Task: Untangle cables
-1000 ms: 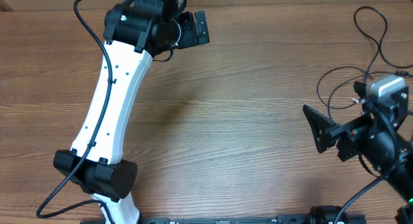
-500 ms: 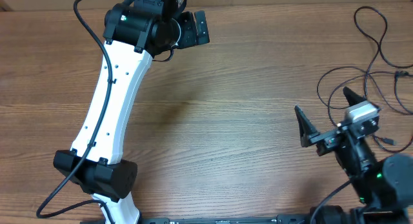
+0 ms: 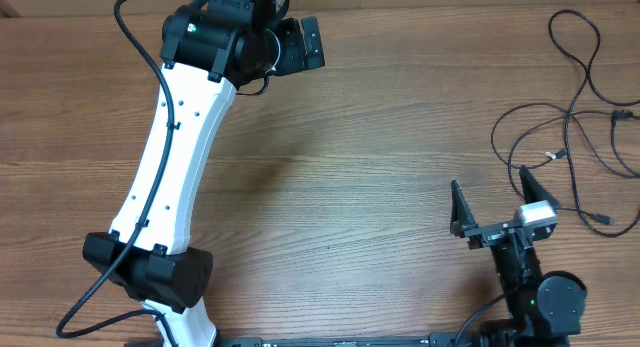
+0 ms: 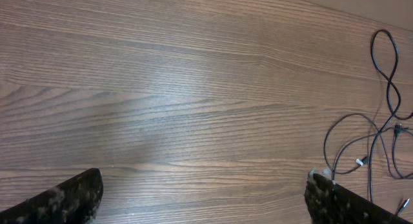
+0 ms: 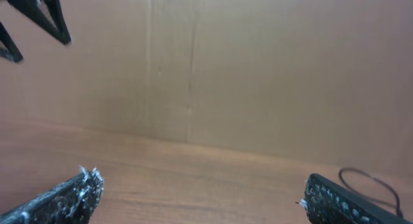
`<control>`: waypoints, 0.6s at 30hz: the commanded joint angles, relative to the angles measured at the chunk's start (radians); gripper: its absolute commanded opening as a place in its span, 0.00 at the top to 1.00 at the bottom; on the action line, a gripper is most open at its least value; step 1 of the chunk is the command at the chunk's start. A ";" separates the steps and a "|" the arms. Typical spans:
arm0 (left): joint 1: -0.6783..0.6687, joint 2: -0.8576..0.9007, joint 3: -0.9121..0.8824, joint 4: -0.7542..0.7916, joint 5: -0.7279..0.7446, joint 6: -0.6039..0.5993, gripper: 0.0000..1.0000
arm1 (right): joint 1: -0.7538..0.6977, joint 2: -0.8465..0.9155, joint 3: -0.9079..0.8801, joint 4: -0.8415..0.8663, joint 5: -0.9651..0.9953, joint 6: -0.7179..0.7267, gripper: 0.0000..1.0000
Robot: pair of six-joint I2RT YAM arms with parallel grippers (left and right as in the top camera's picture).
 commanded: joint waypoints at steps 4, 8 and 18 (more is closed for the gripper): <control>-0.006 -0.024 0.015 0.001 -0.014 0.011 0.00 | 0.005 -0.087 -0.094 -0.011 0.019 0.016 0.00; -0.007 -0.024 0.015 0.001 -0.014 0.011 0.00 | 0.005 -0.097 -0.147 -0.025 0.005 0.016 0.00; -0.007 -0.024 0.015 0.000 -0.014 0.011 0.00 | 0.005 -0.097 -0.145 -0.087 -0.007 0.035 0.00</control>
